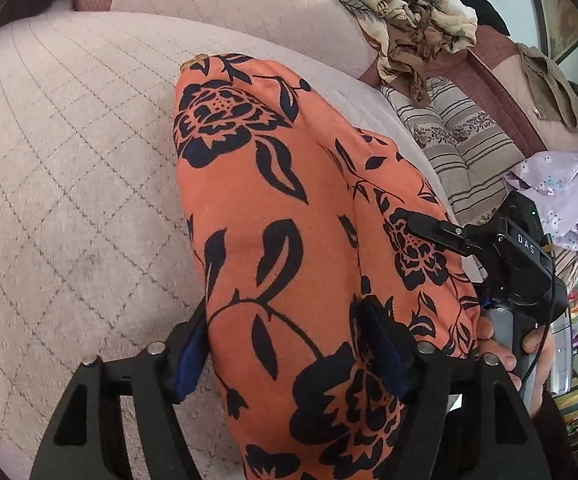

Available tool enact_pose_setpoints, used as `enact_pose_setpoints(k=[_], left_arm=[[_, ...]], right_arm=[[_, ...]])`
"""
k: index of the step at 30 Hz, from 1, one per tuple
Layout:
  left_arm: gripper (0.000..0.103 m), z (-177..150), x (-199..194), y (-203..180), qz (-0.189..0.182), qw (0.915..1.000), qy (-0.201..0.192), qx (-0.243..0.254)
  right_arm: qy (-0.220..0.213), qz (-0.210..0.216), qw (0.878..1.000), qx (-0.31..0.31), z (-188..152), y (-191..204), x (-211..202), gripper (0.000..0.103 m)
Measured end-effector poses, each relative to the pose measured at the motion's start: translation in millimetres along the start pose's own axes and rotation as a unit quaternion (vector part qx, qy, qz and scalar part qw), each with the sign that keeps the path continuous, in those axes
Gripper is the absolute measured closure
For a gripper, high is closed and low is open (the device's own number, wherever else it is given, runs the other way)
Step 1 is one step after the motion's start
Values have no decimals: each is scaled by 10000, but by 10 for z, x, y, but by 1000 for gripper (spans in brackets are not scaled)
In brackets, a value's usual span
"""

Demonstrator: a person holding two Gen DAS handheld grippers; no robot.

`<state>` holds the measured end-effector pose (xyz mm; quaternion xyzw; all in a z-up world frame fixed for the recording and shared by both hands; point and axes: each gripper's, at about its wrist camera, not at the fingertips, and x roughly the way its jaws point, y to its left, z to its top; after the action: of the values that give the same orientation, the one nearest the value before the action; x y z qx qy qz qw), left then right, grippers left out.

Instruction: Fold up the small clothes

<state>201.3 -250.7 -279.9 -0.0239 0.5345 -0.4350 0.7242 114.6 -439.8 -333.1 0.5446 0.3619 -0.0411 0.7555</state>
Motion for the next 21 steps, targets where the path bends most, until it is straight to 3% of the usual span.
enact_pose_setpoints(k=[2, 4, 10, 21], left_arm=[[49, 5, -49, -42, 57, 9998, -142, 101], [60, -1, -123, -115, 155, 9990, -301, 306], [66, -40, -373, -327, 570, 9917, -736, 886], [65, -75, -902, -320, 1208, 9794, -1292, 971]], right_arm=[[-6, -262, 9989, -379, -49, 105, 41, 45], [-98, -462, 9964, -706, -97, 213, 53, 54], [-438, -536, 9893, -1288, -219, 466, -20, 59], [-636, -88, 9812, -1818, -374, 935, 66, 59]])
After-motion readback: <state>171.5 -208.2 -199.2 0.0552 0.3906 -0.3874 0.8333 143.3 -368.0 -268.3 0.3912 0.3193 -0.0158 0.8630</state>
